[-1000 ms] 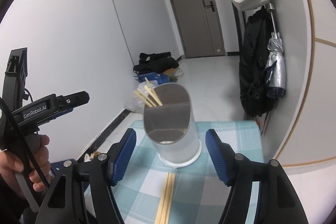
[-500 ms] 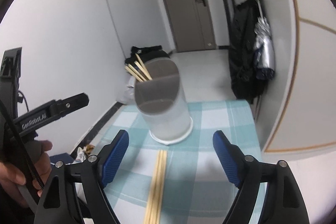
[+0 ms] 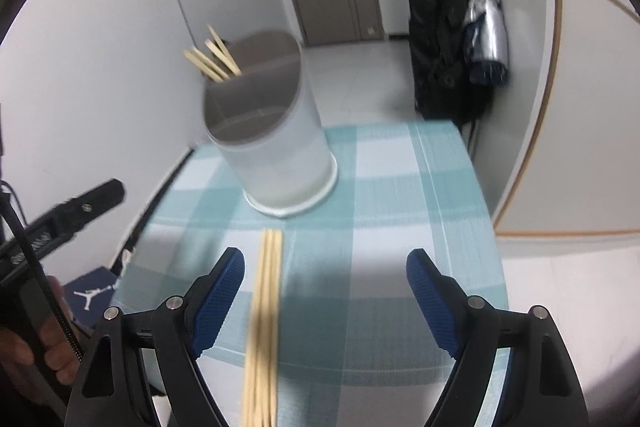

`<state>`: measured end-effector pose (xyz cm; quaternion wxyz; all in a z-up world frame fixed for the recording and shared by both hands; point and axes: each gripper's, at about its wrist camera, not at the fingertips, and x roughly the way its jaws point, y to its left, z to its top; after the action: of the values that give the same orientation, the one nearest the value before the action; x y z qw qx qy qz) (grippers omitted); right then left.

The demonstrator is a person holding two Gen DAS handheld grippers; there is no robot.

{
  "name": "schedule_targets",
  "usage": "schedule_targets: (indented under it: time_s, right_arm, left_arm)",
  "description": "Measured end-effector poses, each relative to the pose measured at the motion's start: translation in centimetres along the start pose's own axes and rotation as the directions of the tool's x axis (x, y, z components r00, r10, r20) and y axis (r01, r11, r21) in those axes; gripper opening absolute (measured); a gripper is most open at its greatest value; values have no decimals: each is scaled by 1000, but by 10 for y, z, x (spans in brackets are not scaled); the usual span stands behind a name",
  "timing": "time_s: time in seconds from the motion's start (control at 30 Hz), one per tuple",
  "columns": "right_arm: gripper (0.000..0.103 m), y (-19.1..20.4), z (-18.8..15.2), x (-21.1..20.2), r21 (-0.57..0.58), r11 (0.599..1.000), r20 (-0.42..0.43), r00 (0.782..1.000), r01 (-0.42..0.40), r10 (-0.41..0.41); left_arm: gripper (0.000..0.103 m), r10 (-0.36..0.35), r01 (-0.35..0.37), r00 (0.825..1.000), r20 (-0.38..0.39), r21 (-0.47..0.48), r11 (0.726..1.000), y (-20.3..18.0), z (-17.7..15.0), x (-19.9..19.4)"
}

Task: Organize utensils
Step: 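Move both open grippers back down toward the chopstick bundle on the cloth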

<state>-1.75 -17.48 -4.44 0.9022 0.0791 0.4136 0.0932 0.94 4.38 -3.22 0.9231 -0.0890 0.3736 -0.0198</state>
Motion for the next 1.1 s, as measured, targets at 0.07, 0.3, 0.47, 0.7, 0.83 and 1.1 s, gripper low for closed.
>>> schedule_targets:
  time_s: [0.07, 0.3, 0.47, 0.7, 0.83, 1.1]
  right_arm:
    - [83, 0, -2, 8, 3, 1000, -31, 999, 6, -6]
    - [83, 11, -7, 45, -52, 997, -160, 985, 49, -56]
    - [80, 18, -6, 61, -60, 997, -200, 978, 52, -63]
    - [54, 41, -7, 78, -197, 978, -230, 966, 76, -121]
    - [49, 47, -12, 85, -239, 967, -246, 959, 84, -144]
    - [45, 56, -12, 88, -260, 962, -236, 961, 82, -146]
  left_arm:
    - [96, -2, 2, 1000, -24, -16, 1000, 3, 0, 5]
    - [96, -6, 4, 997, -77, -25, 1000, 8, 2, 16]
    - [96, -41, 35, 991, -128, -47, 998, 14, 2, 21]
    - [96, 2, -9, 991, -135, -52, 999, 26, 6, 23]
    - [96, 10, -18, 992, -127, -61, 998, 35, 13, 23]
    - [96, 31, -40, 992, -121, -74, 996, 41, 15, 26]
